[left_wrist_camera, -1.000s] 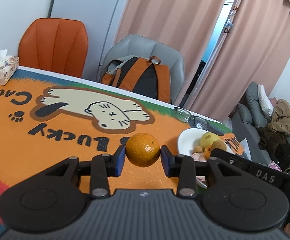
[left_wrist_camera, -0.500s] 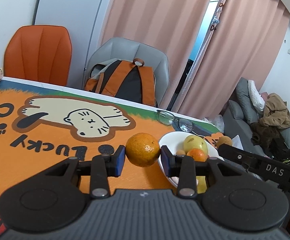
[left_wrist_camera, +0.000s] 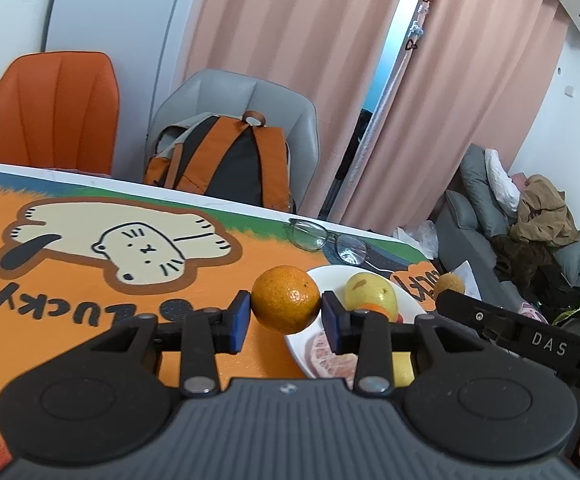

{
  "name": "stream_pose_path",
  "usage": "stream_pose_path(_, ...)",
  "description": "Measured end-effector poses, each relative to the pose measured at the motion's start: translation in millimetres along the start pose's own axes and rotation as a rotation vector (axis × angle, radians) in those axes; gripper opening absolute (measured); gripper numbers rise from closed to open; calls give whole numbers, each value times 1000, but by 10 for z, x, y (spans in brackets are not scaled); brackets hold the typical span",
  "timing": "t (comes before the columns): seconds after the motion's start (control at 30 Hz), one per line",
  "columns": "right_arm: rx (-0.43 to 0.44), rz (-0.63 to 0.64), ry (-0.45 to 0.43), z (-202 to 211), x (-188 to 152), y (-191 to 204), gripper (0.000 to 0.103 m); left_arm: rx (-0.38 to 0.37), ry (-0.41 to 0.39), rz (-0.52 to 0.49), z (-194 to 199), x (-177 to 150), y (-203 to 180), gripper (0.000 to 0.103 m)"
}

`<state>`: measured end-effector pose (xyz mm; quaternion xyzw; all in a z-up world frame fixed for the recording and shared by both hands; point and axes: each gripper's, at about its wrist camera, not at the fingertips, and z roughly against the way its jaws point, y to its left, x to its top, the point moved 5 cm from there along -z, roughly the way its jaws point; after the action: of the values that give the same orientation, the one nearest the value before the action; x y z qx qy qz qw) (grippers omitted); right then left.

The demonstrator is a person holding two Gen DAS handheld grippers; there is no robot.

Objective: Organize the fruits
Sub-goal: 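Lift and carry the brown fruit toward the bowl with the right tool while the left tool carries the tangerine, then lower the brown fruit into the bowl with the right tool while the left tool releases the tangerine there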

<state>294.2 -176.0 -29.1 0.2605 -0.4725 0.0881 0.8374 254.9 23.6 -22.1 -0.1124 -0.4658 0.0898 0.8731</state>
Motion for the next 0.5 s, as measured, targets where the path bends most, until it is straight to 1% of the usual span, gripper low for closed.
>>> stream_pose_path(0.5, -35, -38, 4, -123, 17, -376, 25, -30, 47, -14, -480, 26, -192, 37)
